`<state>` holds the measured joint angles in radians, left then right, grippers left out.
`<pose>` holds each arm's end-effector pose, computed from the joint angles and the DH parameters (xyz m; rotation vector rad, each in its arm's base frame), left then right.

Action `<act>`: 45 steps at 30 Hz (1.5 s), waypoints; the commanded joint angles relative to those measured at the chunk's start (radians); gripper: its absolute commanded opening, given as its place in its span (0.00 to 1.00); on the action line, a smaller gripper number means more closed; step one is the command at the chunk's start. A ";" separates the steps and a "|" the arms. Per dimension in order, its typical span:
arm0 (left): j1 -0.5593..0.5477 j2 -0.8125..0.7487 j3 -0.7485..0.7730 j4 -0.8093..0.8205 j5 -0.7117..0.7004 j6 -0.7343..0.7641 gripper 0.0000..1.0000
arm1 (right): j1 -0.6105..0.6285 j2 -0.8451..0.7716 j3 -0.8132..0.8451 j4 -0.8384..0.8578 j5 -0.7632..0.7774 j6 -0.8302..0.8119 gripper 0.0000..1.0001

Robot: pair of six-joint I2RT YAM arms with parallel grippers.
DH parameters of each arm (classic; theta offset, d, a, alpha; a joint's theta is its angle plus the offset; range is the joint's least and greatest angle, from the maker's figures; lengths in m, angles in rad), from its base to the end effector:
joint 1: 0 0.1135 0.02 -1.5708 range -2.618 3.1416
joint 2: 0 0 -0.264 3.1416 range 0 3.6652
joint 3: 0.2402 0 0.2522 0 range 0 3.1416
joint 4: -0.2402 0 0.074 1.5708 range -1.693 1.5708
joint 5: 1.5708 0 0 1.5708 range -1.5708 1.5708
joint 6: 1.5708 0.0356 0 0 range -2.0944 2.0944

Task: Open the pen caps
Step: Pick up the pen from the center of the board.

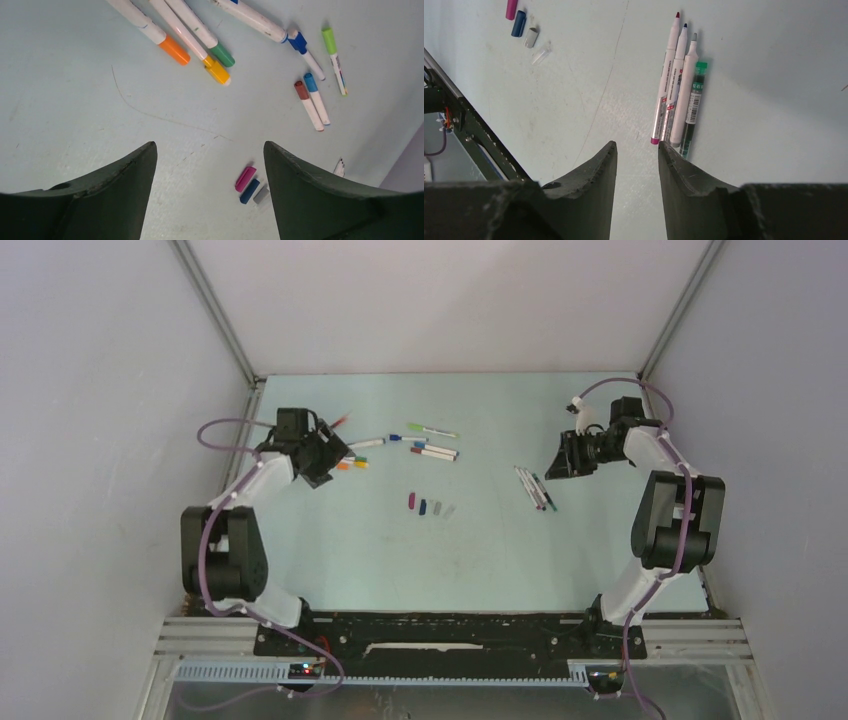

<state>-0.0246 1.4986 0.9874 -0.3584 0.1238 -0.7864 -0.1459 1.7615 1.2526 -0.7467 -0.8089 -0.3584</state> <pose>0.3143 -0.0121 0.2258 -0.8761 2.3401 -0.5027 0.3438 -0.0245 0.2120 -0.4323 2.4572 0.9331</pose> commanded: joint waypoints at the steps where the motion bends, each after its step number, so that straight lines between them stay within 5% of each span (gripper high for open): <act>1: 0.005 0.113 0.191 -0.187 -0.012 -0.010 0.81 | -0.002 -0.030 0.038 -0.011 -0.016 -0.027 0.39; 17: 0.012 0.394 0.531 -0.440 -0.294 -0.068 0.65 | 0.003 -0.031 0.039 -0.011 -0.010 -0.037 0.39; 29: 0.020 0.524 0.684 -0.505 -0.302 -0.059 0.49 | 0.002 -0.034 0.050 -0.029 -0.012 -0.044 0.39; 45: 0.049 0.633 0.794 -0.563 -0.304 -0.056 0.47 | -0.001 -0.045 0.051 -0.031 -0.013 -0.048 0.39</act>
<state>0.0212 2.1185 1.7294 -0.8951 -0.1558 -0.8379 -0.1455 1.7611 1.2633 -0.7738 -0.8085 -0.3939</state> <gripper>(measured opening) 0.470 0.390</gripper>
